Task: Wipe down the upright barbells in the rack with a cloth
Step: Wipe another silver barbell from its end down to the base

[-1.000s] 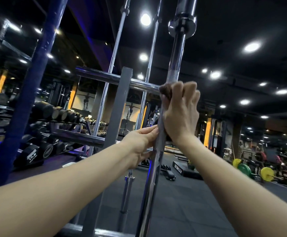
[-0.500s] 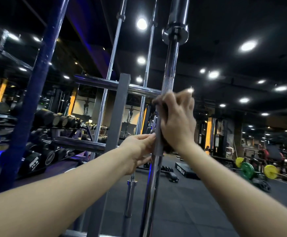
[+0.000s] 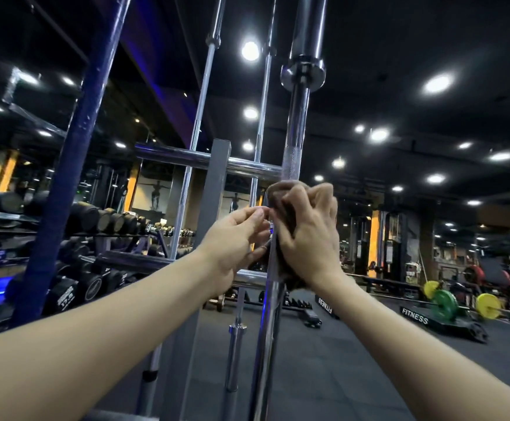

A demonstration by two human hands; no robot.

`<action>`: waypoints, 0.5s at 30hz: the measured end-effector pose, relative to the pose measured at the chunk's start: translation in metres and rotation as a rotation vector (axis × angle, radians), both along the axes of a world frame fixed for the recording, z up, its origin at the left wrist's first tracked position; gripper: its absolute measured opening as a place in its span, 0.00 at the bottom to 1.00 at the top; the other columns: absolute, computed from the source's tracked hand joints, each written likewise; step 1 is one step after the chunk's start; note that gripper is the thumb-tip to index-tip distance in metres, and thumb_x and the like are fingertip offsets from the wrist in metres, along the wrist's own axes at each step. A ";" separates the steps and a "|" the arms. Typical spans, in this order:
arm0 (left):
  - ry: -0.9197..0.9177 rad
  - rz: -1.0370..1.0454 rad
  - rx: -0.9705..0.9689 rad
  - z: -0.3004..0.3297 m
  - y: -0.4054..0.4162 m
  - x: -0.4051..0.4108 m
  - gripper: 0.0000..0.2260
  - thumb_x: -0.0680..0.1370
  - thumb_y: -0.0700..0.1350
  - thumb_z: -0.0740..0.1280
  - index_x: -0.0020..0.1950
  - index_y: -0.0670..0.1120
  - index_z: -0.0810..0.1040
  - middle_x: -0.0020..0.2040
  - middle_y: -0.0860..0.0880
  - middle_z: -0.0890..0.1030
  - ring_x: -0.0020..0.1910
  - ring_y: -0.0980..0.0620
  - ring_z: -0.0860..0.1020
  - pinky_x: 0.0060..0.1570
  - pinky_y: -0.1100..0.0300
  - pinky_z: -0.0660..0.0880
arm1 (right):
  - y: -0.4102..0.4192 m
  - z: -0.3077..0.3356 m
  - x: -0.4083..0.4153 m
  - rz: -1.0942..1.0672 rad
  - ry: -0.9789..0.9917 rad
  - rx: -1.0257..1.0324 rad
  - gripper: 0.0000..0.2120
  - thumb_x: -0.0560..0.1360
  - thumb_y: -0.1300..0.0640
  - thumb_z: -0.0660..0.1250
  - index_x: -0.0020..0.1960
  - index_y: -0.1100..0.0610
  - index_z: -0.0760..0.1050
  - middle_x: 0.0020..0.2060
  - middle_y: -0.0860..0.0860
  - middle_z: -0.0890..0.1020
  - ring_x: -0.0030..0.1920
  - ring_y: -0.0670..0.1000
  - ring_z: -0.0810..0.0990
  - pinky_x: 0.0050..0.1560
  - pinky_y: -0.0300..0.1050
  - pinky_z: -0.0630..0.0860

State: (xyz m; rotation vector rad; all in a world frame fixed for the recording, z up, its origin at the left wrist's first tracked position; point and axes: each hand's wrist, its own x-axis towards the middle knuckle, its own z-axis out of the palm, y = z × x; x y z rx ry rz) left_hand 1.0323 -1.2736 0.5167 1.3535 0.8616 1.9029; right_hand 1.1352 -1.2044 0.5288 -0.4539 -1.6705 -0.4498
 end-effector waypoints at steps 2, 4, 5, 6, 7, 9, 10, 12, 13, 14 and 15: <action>0.013 -0.008 0.024 -0.004 -0.001 0.007 0.06 0.82 0.44 0.59 0.53 0.49 0.76 0.44 0.53 0.79 0.42 0.60 0.77 0.35 0.68 0.74 | -0.003 -0.011 0.009 0.034 -0.076 -0.086 0.11 0.76 0.49 0.65 0.53 0.56 0.73 0.51 0.51 0.64 0.55 0.53 0.64 0.45 0.47 0.69; 0.027 0.010 0.059 -0.008 -0.001 0.014 0.08 0.81 0.44 0.60 0.59 0.50 0.74 0.49 0.51 0.80 0.43 0.59 0.78 0.32 0.68 0.75 | -0.007 -0.003 0.016 0.180 -0.074 -0.185 0.06 0.76 0.52 0.66 0.50 0.53 0.76 0.49 0.49 0.65 0.56 0.53 0.65 0.54 0.46 0.67; 0.055 0.032 0.073 -0.009 -0.001 0.017 0.09 0.80 0.44 0.61 0.59 0.52 0.74 0.51 0.50 0.79 0.45 0.58 0.79 0.33 0.67 0.75 | -0.010 0.003 0.018 0.289 -0.048 -0.250 0.01 0.77 0.54 0.66 0.47 0.50 0.76 0.48 0.48 0.66 0.56 0.53 0.67 0.59 0.47 0.67; 0.083 0.049 0.082 -0.008 -0.002 0.020 0.10 0.79 0.45 0.63 0.59 0.55 0.73 0.53 0.49 0.78 0.47 0.55 0.79 0.35 0.63 0.77 | -0.016 0.009 0.021 0.377 -0.023 -0.297 0.04 0.77 0.55 0.66 0.44 0.46 0.75 0.47 0.46 0.66 0.57 0.53 0.68 0.64 0.48 0.66; 0.102 0.057 0.087 -0.007 -0.002 0.023 0.12 0.77 0.46 0.66 0.59 0.57 0.72 0.54 0.47 0.78 0.49 0.51 0.80 0.40 0.59 0.78 | -0.018 0.012 0.024 0.454 -0.012 -0.357 0.07 0.78 0.54 0.64 0.42 0.44 0.73 0.46 0.45 0.67 0.57 0.53 0.69 0.67 0.50 0.65; 0.159 0.109 0.095 -0.004 -0.003 0.028 0.21 0.73 0.44 0.72 0.61 0.57 0.69 0.52 0.45 0.78 0.52 0.46 0.80 0.50 0.50 0.78 | -0.024 0.017 0.030 0.566 -0.020 -0.469 0.09 0.81 0.50 0.59 0.42 0.44 0.74 0.48 0.47 0.68 0.59 0.52 0.70 0.69 0.52 0.64; 0.205 0.189 0.108 -0.002 -0.001 0.030 0.24 0.71 0.42 0.74 0.61 0.56 0.68 0.50 0.45 0.78 0.51 0.46 0.80 0.52 0.49 0.78 | -0.026 0.018 0.035 0.631 -0.026 -0.525 0.11 0.81 0.49 0.57 0.44 0.45 0.75 0.51 0.49 0.69 0.60 0.51 0.71 0.69 0.51 0.64; 0.319 0.394 0.139 0.005 0.001 0.030 0.24 0.69 0.39 0.76 0.59 0.54 0.69 0.49 0.46 0.78 0.50 0.47 0.79 0.51 0.49 0.77 | -0.030 0.018 0.043 0.785 -0.030 -0.626 0.11 0.80 0.51 0.58 0.45 0.48 0.78 0.56 0.53 0.70 0.60 0.48 0.72 0.68 0.49 0.68; 0.363 0.456 0.158 0.010 0.001 0.028 0.22 0.69 0.38 0.75 0.57 0.53 0.71 0.49 0.47 0.78 0.49 0.48 0.79 0.48 0.50 0.77 | -0.031 0.019 0.046 0.839 -0.044 -0.672 0.10 0.76 0.55 0.59 0.48 0.49 0.79 0.59 0.54 0.69 0.60 0.47 0.72 0.66 0.48 0.71; 0.386 0.475 0.167 0.016 0.001 0.025 0.19 0.69 0.36 0.74 0.54 0.52 0.72 0.48 0.47 0.79 0.47 0.48 0.79 0.44 0.53 0.77 | -0.030 0.021 0.050 0.857 -0.078 -0.691 0.13 0.74 0.60 0.58 0.52 0.51 0.79 0.61 0.55 0.68 0.60 0.47 0.71 0.61 0.45 0.74; 0.381 0.454 0.155 0.023 0.000 0.020 0.16 0.70 0.34 0.73 0.50 0.51 0.73 0.46 0.47 0.80 0.44 0.49 0.79 0.38 0.56 0.77 | -0.030 0.023 0.053 0.875 -0.105 -0.721 0.18 0.74 0.65 0.57 0.57 0.54 0.78 0.62 0.54 0.67 0.58 0.46 0.71 0.57 0.42 0.76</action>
